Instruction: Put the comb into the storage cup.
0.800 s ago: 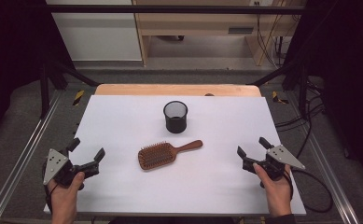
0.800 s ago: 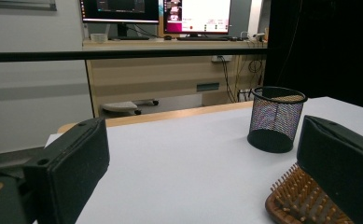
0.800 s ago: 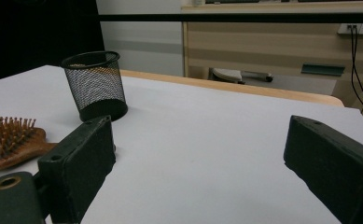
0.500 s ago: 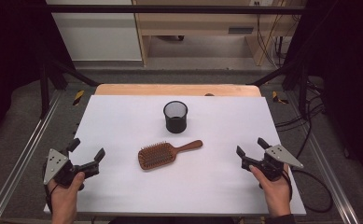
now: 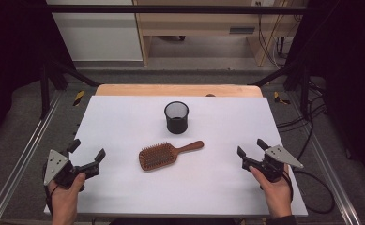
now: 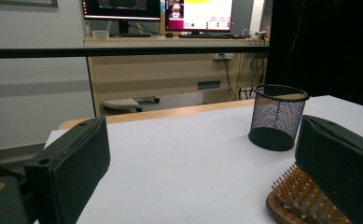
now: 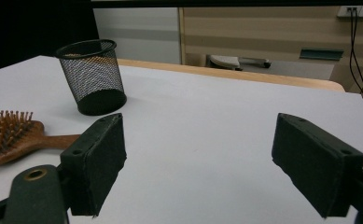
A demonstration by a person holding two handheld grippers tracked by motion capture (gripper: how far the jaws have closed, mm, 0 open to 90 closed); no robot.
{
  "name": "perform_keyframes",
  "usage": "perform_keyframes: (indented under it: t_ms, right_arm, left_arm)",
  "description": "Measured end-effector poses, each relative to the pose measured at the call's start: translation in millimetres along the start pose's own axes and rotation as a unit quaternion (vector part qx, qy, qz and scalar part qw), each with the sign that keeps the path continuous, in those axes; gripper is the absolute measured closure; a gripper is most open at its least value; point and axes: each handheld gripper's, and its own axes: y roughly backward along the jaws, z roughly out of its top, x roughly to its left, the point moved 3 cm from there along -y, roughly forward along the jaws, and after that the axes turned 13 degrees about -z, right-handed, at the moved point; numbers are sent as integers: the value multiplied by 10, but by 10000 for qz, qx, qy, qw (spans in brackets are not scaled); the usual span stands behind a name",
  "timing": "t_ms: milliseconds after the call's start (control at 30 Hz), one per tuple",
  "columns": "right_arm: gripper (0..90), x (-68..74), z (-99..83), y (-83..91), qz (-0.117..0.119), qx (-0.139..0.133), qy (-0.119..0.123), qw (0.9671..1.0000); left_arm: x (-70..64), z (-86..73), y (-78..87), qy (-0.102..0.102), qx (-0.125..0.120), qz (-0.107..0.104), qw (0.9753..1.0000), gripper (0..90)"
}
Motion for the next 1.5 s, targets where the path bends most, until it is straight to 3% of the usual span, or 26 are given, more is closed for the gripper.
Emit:
perform_keyframes:
  t_ms: [333,400,633,800,867,900,1033,1100,1267,1500]
  right_arm:
    - [349,178,83,-10,44,114,193,9997]
    - [445,265,162,-34,161,135,328,9992]
    - [613,497,342,-178,380,395,689,9961]
    - [742,704,495,-322,521,552,930,9928]
    - [810,831,559,-407,625,610,1127,9898]
    - [810,831,559,-407,625,610,1127,9898]
    - [899,1027,602,-542,868,700,1332,9848]
    - [900,1064,604,-568,901,729,1327,9843]
    - [900,1250,578,-737,1092,935,1430,9792]
    - [900,1406,557,-860,1215,1159,1484,9746]
  left_arm:
    - [-20,-8,2,-4,34,22,10000,39]
    - [-23,-9,2,2,37,24,10000,41]
    - [-35,-12,-5,6,57,35,10000,44]
    - [-32,-12,-6,11,67,35,10000,45]
    - [-30,-11,-5,13,68,38,10000,46]
    - [-29,-11,-4,12,70,42,10000,46]
    - [-27,-11,-4,23,74,51,10000,46]
    - [-26,-11,-4,30,71,53,10000,46]
    - [-20,-11,-5,45,72,55,9999,46]
    - [-17,-10,-7,51,66,55,10000,46]
